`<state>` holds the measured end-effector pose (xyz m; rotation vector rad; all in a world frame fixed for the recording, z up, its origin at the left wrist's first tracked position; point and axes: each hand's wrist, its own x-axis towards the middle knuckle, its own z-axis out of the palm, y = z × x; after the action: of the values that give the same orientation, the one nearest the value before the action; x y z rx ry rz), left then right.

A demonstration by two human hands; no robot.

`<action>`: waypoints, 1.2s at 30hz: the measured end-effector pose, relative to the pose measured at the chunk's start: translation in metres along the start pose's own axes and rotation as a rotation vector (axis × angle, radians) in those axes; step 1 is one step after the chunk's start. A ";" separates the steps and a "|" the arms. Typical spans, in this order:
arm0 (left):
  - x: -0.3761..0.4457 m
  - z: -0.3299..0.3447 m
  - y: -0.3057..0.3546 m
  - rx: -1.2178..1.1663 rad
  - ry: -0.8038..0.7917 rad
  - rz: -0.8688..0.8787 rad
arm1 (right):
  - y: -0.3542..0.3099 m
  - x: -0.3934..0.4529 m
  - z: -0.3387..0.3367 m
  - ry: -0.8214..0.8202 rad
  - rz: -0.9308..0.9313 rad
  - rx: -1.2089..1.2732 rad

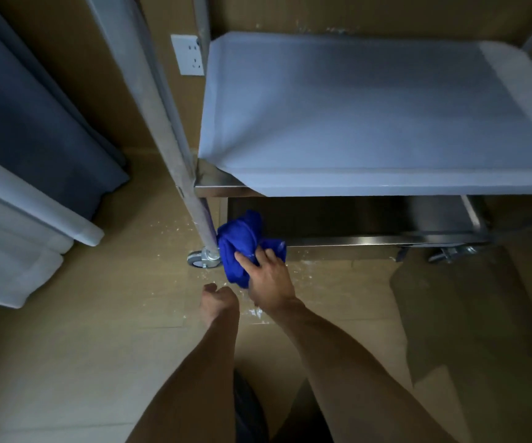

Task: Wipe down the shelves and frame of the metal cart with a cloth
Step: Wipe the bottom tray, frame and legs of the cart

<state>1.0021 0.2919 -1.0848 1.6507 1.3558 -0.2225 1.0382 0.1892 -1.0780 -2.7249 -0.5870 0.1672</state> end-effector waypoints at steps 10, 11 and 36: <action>-0.011 0.069 -0.001 -0.425 -0.343 -0.167 | 0.019 -0.055 -0.102 -0.213 0.266 0.529; -0.016 0.070 -0.002 -0.396 -0.364 -0.137 | 0.025 -0.060 -0.110 -0.201 0.272 0.580; -0.286 -0.080 0.034 -0.176 -0.309 0.391 | 0.010 -0.171 -0.224 0.237 0.717 1.175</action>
<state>0.8926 0.1641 -0.8374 1.6180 0.7817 -0.1167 0.9281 0.0400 -0.8654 -1.6247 0.4751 0.2489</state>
